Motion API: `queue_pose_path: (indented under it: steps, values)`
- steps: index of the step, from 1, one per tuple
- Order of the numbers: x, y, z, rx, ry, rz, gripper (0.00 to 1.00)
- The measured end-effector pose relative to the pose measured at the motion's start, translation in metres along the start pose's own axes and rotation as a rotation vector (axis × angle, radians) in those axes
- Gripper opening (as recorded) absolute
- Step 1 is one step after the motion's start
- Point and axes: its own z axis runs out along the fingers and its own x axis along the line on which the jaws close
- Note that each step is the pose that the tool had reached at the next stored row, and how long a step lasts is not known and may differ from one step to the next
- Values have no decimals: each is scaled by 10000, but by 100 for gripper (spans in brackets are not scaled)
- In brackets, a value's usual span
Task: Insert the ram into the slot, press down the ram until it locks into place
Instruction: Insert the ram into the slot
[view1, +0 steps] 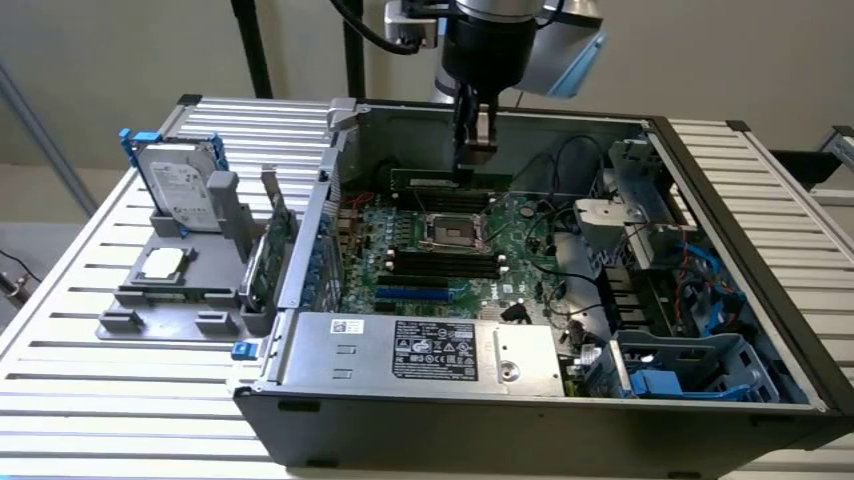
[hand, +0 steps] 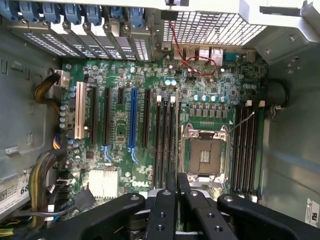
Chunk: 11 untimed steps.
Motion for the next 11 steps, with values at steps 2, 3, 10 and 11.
queue_pose_path:
  steps: [2,3,10,11]
  values:
    - [1,-2,36,0,1,0,13]
    - [1,-3,54,0,1,0,13]
    - [3,-8,181,0,-1,16,13]
    - [4,-8,199,0,0,18,13]
